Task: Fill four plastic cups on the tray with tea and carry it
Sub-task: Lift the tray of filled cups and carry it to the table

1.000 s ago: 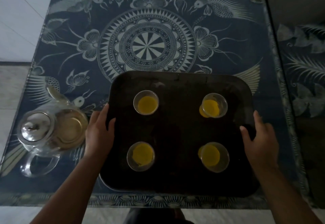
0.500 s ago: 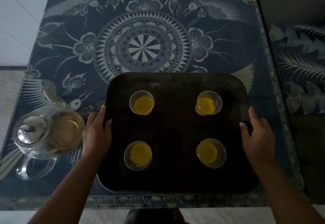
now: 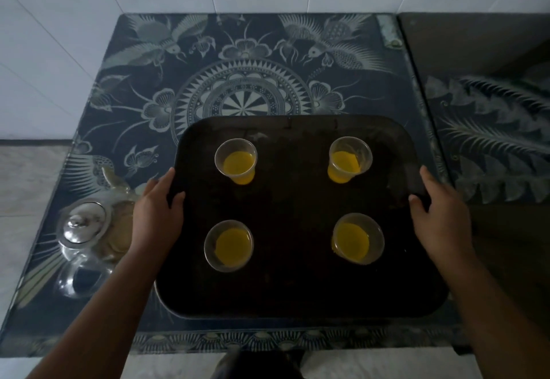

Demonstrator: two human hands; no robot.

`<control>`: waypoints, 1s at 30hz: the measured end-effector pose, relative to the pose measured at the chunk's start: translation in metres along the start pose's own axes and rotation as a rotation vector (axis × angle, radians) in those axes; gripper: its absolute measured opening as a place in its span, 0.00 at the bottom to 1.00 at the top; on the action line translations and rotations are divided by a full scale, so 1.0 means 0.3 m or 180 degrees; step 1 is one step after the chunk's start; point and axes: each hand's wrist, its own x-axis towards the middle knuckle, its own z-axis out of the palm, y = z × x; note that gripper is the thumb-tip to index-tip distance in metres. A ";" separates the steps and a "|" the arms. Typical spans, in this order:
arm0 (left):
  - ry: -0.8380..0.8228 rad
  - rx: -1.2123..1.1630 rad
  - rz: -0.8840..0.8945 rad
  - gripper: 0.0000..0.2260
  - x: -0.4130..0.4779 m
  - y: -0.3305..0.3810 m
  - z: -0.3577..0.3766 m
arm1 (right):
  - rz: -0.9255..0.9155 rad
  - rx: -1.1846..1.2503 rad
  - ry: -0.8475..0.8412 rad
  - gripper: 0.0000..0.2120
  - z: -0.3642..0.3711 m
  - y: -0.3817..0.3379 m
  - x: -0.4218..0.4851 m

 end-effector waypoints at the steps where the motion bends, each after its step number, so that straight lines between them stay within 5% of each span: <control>1: 0.0012 -0.0003 -0.0009 0.24 0.002 0.008 -0.016 | 0.0023 0.0010 0.0003 0.29 -0.020 -0.013 0.003; 30: 0.0275 -0.0473 0.0578 0.23 -0.053 0.360 -0.505 | -0.0369 0.0775 0.0080 0.27 -0.573 -0.185 0.034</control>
